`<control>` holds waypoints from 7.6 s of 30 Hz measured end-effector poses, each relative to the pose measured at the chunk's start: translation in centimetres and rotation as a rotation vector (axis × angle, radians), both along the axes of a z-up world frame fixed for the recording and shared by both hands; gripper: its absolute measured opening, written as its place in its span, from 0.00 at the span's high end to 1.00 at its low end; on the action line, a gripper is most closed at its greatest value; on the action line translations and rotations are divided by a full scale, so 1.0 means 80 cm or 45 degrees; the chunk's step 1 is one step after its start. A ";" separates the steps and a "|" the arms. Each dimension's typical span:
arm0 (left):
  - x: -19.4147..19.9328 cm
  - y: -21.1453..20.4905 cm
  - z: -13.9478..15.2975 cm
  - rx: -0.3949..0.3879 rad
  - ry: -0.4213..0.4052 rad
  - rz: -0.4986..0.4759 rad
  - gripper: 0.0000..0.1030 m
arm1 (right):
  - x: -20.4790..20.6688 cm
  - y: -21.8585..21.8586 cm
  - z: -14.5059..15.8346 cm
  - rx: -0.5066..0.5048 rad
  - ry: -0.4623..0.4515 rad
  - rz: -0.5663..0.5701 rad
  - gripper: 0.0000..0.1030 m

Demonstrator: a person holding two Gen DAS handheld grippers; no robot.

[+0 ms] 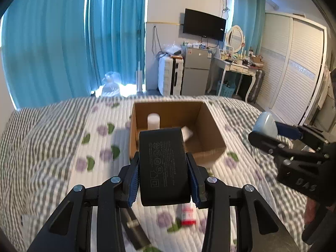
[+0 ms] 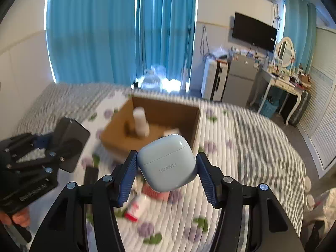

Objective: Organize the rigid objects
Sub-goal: 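Carry power bank and earbud case into the box and release both, then move both tools back to the items and grasp the black cylindrical case with left tool, then grasp the red-capped white bottle with the right tool, then carry black case and red-capped bottle into the box and release both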

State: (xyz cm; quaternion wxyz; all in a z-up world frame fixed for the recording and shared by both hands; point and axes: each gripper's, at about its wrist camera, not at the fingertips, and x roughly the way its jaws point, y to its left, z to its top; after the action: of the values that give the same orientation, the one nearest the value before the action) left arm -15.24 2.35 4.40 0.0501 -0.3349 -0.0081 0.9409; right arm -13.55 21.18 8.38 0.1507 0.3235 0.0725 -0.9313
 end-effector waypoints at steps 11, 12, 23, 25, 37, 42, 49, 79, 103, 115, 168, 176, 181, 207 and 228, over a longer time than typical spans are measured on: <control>-0.137 0.008 -0.047 -0.055 -0.103 -0.024 0.61 | -0.113 -0.015 0.011 -0.048 0.017 0.004 0.45; -0.147 0.009 -0.061 -0.061 -0.132 -0.028 0.61 | -0.121 -0.016 0.004 -0.055 0.005 0.003 0.45; -0.176 0.016 -0.147 -0.088 -0.230 -0.016 0.61 | -0.187 -0.028 -0.106 -0.025 -0.147 0.021 0.45; -0.174 0.022 -0.148 -0.141 -0.206 -0.019 0.61 | -0.189 -0.025 -0.113 -0.025 -0.156 0.025 0.45; -0.156 0.016 -0.099 -0.101 -0.066 -0.030 0.32 | -0.182 -0.019 -0.101 -0.056 -0.139 0.018 0.45; -0.143 0.006 -0.094 -0.121 -0.042 0.008 0.31 | -0.183 -0.020 -0.110 -0.065 -0.175 0.011 0.45; -0.120 -0.010 -0.094 -0.128 -0.040 0.024 0.31 | -0.184 -0.026 -0.124 -0.067 -0.227 -0.020 0.43; 0.066 -0.052 -0.015 -0.011 0.144 0.097 0.20 | 0.056 -0.020 -0.024 0.047 0.004 -0.073 0.00; -0.012 -0.058 -0.271 -0.083 -0.435 0.282 0.23 | 0.001 0.013 -0.238 -0.097 -0.437 -0.169 0.00; 0.002 -0.044 -0.274 -0.160 -0.423 0.207 0.64 | 0.010 -0.003 -0.243 -0.094 -0.425 -0.101 0.00; 0.062 -0.025 -0.160 0.100 -0.252 0.029 0.80 | 0.018 -0.022 -0.209 -0.168 -0.409 -0.031 0.65; 0.042 -0.008 -0.095 0.155 -0.186 -0.066 0.80 | 0.015 -0.007 -0.128 -0.166 -0.261 -0.007 0.65; 0.001 0.000 -0.050 0.121 -0.158 -0.091 0.80 | -0.007 -0.007 -0.076 -0.138 -0.160 0.015 0.65; -0.224 0.054 -0.137 0.094 -0.382 -0.087 0.79 | -0.202 0.009 -0.100 -0.204 -0.135 -0.023 0.65; -0.173 0.045 -0.071 -0.194 -0.093 -0.015 0.30 | -0.203 0.020 -0.085 -0.247 -0.127 -0.052 0.65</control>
State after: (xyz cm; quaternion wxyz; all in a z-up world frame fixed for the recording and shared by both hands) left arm -29.09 5.97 -1.28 0.0296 -0.3719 0.0637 0.9256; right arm -29.76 22.81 1.55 0.1657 0.3547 -0.0324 -0.9196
